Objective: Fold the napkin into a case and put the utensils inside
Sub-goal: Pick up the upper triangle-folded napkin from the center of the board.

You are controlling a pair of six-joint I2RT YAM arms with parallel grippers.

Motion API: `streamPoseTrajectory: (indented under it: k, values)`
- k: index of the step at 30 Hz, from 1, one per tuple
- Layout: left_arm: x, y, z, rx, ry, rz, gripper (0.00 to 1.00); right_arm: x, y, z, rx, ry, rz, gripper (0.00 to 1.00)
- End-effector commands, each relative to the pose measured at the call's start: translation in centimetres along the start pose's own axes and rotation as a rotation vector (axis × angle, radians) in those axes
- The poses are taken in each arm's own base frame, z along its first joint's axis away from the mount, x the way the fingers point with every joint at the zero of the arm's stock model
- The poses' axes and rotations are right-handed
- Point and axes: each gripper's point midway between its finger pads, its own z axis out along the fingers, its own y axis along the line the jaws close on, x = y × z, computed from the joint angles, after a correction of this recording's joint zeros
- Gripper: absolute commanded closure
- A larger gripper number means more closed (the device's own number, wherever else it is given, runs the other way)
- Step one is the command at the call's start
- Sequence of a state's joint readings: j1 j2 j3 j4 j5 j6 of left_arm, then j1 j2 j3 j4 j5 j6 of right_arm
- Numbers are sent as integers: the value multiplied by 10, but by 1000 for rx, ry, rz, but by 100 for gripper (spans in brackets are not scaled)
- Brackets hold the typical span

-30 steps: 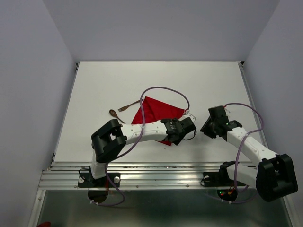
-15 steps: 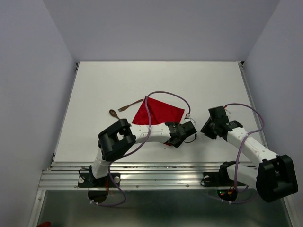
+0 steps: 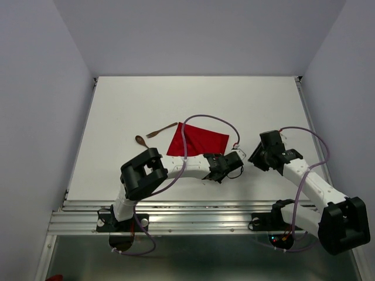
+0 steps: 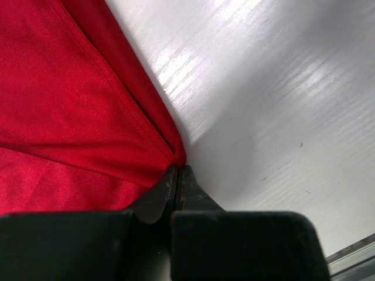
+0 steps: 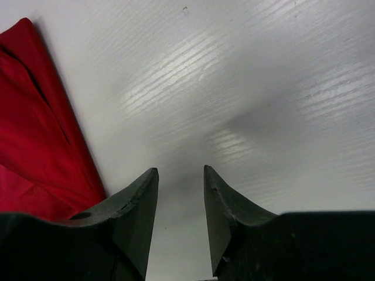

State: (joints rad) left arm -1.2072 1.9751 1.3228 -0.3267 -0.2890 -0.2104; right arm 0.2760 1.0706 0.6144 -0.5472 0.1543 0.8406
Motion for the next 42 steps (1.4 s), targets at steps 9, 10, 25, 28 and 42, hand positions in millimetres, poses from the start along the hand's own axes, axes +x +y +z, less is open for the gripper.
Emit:
streamPoseTrajectory:
  k: [9,10,25,28,42]
  values:
    - [-6,2,-42,179,-58,-23,100,-4,56,-2,-192,103,-39,39]
    - [-12,3,-48,191,-85,-33,100,-3,62,0,-211,115,-39,37]
    - [-21,13,-67,245,-135,-72,100,14,125,32,-476,258,99,32]
    - [-21,12,-67,253,-137,-73,100,13,129,40,-485,252,114,33]
    - [-33,19,-82,247,-165,-67,100,37,128,77,-427,305,125,51]
